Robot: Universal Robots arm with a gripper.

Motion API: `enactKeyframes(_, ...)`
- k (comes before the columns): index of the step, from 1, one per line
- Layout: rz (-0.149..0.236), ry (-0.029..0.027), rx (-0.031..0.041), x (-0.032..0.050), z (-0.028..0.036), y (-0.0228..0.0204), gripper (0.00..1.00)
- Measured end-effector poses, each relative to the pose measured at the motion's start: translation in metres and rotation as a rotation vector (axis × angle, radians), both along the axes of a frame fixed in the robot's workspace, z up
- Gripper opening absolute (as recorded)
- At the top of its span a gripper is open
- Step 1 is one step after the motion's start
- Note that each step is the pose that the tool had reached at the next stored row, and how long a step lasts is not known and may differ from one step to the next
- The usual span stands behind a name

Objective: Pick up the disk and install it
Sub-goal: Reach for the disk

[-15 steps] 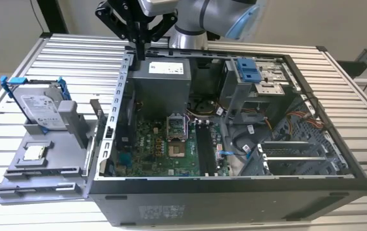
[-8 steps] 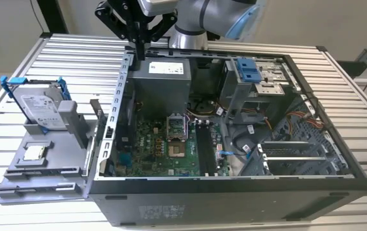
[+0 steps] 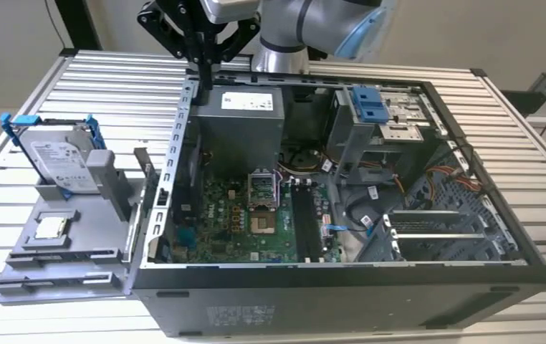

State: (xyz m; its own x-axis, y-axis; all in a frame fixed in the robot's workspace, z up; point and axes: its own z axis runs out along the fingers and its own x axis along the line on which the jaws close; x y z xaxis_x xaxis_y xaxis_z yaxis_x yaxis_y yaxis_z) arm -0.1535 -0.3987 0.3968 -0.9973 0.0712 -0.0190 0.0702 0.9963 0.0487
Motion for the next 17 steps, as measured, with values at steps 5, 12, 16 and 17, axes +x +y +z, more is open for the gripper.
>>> enactKeyframes(5, 0.0, 0.0, 0.0, -0.0088, 0.0007, 0.0, 0.0)
enactKeyframes(12, 0.0, -0.0001, 0.0001, -0.0222, 0.0015, 0.0, 0.0)
enactKeyframes(16, 0.0, -0.0001, 0.0, -0.0307, 0.0017, 0.0, 0.0)
enactKeyframes(17, 0.0, 0.0, 0.0, -0.033, 0.0017, 0.0, 0.0)
